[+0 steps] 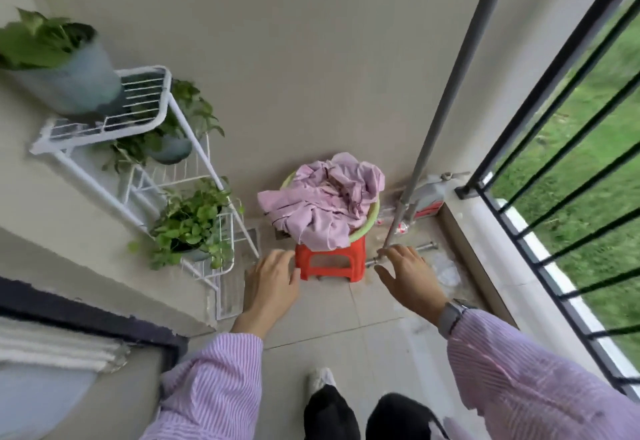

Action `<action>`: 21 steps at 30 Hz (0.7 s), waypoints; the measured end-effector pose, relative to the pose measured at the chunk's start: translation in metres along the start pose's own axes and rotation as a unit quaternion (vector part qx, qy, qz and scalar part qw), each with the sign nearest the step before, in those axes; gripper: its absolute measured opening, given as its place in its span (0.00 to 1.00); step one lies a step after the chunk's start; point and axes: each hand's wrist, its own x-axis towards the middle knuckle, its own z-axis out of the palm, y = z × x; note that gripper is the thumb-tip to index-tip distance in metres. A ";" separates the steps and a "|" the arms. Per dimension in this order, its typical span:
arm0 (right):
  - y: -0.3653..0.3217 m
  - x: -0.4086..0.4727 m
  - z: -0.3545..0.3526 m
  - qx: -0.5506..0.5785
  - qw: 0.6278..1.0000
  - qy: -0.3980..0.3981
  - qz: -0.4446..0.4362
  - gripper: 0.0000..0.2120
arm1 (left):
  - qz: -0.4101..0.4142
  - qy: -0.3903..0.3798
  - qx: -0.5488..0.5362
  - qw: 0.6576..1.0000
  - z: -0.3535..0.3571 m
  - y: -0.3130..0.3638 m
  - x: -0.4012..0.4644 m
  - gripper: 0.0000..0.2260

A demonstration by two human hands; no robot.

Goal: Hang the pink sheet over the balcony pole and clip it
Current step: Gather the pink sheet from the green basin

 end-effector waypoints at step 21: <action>0.152 0.454 0.136 -0.074 0.985 -0.120 0.100 0.38 | -0.036 -0.137 -0.055 0.988 0.184 -0.043 0.417 0.15</action>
